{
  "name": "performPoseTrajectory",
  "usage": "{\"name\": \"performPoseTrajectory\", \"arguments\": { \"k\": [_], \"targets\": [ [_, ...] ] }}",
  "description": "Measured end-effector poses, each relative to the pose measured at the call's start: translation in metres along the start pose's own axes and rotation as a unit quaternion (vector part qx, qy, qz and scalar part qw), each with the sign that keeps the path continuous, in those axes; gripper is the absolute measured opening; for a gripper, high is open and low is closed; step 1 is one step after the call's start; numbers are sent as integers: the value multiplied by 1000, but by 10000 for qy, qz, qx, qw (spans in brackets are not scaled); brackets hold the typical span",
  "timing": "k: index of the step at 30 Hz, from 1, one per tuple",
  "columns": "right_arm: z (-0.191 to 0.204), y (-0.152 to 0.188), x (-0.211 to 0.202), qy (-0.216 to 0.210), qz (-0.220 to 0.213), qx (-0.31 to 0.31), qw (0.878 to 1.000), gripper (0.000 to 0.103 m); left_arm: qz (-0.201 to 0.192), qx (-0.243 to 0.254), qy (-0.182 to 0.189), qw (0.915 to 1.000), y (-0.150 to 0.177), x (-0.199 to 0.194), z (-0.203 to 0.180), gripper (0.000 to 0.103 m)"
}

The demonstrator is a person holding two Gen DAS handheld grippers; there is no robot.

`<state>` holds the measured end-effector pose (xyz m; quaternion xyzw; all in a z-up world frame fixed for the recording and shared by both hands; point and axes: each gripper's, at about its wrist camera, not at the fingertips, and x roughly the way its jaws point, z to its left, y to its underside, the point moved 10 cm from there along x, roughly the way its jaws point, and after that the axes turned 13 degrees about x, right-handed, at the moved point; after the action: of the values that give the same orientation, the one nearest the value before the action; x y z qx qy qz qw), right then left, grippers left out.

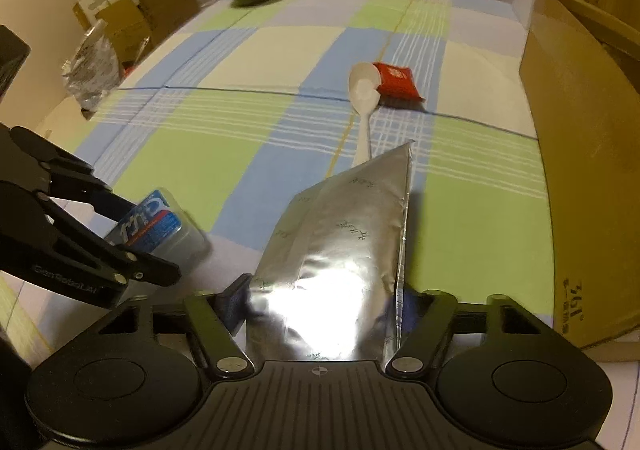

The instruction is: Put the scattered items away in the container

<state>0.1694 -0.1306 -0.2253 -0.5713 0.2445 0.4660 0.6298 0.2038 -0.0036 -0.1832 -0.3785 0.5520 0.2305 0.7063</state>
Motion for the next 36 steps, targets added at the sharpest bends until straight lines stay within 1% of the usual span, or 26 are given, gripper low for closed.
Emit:
{"name": "performPoseTrajectory", "arguments": {
  "k": [4,10,17,27,36],
  "targets": [
    [0,0,-5,6,-69,65,10000,68,-105,-97,26,9999,2,-7,1,52],
    [0,-9,-26,7,-480,114,9988,68,-207,-140,41,9997,2,-19,1,52],
    [0,0,-40,-19,-510,238,9984,68,-284,-80,-22,9996,2,-36,-7,52],
    [-12,6,-88,-6,-855,477,9952,68,-468,-39,-11,9989,-3,-63,-38,52],
    [-27,13,-130,45,-1112,583,9921,68,-678,178,-27,9975,-15,-90,-71,52]
  ]
}}
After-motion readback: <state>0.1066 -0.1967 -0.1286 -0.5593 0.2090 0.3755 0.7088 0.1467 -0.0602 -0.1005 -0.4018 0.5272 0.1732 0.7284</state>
